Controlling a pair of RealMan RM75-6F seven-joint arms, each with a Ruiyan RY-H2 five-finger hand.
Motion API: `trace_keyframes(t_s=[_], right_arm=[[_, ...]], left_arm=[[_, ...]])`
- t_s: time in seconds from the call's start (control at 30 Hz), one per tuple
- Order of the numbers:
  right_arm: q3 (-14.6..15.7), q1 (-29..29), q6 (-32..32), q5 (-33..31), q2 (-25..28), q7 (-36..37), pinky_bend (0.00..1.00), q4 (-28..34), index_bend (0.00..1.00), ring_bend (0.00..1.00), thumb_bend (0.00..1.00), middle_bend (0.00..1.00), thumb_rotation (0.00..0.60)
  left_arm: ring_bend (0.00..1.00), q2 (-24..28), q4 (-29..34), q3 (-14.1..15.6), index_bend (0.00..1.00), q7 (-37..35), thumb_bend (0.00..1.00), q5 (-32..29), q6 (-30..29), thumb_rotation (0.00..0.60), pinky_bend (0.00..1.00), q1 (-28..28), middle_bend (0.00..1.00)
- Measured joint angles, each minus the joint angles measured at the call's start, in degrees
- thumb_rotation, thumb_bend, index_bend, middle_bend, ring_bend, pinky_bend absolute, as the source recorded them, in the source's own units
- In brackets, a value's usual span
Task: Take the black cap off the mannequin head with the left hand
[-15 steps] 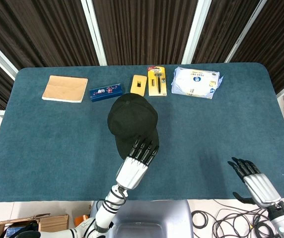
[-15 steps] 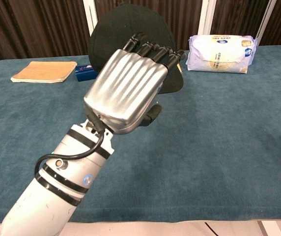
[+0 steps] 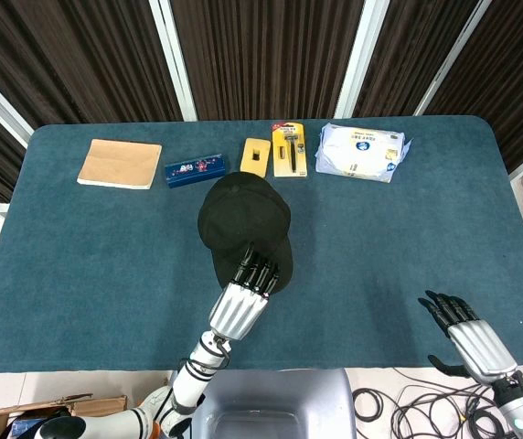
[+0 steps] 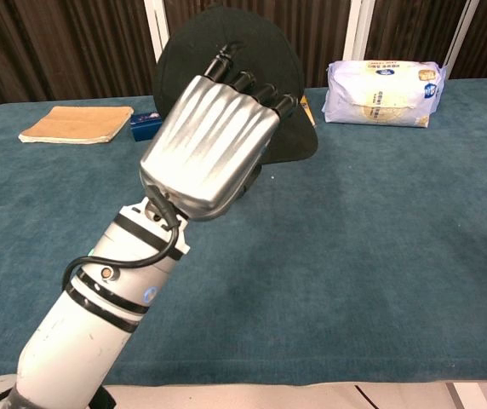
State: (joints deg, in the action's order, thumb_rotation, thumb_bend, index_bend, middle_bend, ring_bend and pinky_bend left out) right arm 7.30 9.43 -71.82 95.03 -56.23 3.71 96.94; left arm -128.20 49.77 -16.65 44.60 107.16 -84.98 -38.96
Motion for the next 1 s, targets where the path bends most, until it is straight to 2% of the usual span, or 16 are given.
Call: trace_keyframes(t_s=[0.27,0.73,1.0], right_arm=[[0.1,-0.2,-0.54,0.28,0.35,0.76,0.09,-0.16,0.0,0.0,0.21,0.0,0.6],[0.31,-0.16,-0.46,0.62,0.52,0.84,0.09,-0.15,0.0,0.0,0.21,0.0,0.6],[0.41,-0.1,-0.22,0.64,0.57,0.58,0.09,-0.04,0.0,0.0,0.21,0.0,0.6]], left_arm=[[0.48,-1.69,-7.0,1.84,0.53,-2.53,0.45,0.49,-5.12,0.6,0.19,-3.66,0.64],[0.63,-1.8,-13.65,4.37,0.72,-5.11,0.55,-1.99,-9.92,0.6,0.28,-8.31,0.86],[0.65,-1.8,-16.16,6.4,0.75,-8.17,0.6,-1.44,-14.05,0.6,0.29,-10.92,0.88]])
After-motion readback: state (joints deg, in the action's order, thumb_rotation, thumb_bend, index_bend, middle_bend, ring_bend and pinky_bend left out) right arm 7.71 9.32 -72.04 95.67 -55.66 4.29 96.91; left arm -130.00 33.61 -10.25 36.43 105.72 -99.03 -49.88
